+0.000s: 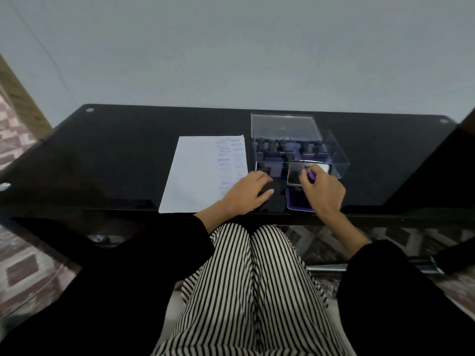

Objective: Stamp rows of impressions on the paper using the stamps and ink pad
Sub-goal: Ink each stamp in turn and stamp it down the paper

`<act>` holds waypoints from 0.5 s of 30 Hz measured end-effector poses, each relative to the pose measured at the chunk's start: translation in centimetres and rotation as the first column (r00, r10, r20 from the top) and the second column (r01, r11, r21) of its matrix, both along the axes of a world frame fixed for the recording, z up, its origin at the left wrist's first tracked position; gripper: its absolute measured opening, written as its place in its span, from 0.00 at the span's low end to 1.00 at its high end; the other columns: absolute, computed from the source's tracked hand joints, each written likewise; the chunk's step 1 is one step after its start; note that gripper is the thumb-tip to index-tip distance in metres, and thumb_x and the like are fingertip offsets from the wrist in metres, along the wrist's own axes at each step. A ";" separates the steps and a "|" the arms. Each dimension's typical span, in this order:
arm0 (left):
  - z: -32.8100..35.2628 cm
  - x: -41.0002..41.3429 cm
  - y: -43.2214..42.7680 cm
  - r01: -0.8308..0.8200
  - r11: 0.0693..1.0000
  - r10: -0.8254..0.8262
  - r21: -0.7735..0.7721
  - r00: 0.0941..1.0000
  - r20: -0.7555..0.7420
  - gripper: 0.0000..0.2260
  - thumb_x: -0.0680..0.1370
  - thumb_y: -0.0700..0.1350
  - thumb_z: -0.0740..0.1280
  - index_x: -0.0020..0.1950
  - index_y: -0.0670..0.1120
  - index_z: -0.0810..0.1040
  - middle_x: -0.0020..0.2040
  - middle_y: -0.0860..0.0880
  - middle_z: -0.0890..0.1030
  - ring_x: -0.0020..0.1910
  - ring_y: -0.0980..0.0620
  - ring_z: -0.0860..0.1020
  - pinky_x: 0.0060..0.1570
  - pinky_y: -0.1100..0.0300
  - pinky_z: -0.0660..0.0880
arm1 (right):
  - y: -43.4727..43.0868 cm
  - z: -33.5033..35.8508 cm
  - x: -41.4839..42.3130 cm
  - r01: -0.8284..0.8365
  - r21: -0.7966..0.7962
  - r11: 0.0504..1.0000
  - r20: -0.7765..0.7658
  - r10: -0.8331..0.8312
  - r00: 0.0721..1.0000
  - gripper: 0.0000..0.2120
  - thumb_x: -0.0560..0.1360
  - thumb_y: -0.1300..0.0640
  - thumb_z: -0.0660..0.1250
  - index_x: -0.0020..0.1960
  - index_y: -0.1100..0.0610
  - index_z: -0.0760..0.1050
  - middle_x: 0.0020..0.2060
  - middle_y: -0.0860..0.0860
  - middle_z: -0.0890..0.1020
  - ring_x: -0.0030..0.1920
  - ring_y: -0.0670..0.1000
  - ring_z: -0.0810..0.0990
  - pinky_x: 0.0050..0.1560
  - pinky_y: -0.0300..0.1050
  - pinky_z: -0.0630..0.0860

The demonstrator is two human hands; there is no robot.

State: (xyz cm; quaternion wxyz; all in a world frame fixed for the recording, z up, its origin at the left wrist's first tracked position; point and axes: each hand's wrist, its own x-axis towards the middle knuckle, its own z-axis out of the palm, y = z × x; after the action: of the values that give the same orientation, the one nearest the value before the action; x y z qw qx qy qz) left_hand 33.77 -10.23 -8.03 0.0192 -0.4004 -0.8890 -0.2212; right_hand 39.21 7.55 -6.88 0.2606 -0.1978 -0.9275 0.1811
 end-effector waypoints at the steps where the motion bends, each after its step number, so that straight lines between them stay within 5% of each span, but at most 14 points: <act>1: -0.2 0.3 0.6 0.007 1.000 -0.007 -0.012 1.000 0.001 0.21 0.81 0.50 0.58 0.70 0.41 0.68 0.68 0.44 0.70 0.67 0.49 0.68 0.67 0.59 0.63 | 0.3 -0.1 0.0 -0.004 0.018 1.000 0.005 0.004 1.000 0.12 0.78 0.50 0.60 0.44 0.58 0.74 0.35 0.56 0.80 0.39 0.59 0.80 0.36 0.45 0.68; 8: -2.2 1.4 3.4 0.007 0.975 0.010 -0.221 0.997 0.072 0.34 0.79 0.60 0.56 0.76 0.39 0.52 0.78 0.43 0.52 0.77 0.48 0.49 0.76 0.54 0.48 | 0.5 -0.9 -0.6 -0.131 0.138 0.982 0.072 0.122 0.990 0.12 0.79 0.51 0.59 0.42 0.58 0.72 0.33 0.55 0.80 0.36 0.56 0.79 0.31 0.43 0.66; 15: -3.9 1.4 4.1 -0.001 0.971 0.016 -0.240 0.998 0.062 0.34 0.79 0.60 0.54 0.77 0.40 0.48 0.78 0.43 0.49 0.77 0.48 0.46 0.75 0.54 0.43 | 0.3 -1.8 -1.0 -0.146 0.166 0.975 0.103 0.130 0.986 0.11 0.79 0.52 0.58 0.44 0.58 0.72 0.34 0.55 0.79 0.37 0.54 0.77 0.32 0.43 0.65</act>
State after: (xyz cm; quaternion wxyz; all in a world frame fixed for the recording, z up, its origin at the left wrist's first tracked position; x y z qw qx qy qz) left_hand 35.18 -6.17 -11.91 -0.0568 -0.3887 -0.9111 -0.1248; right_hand 38.19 7.83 -8.70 0.2207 -0.1174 -0.9622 0.1083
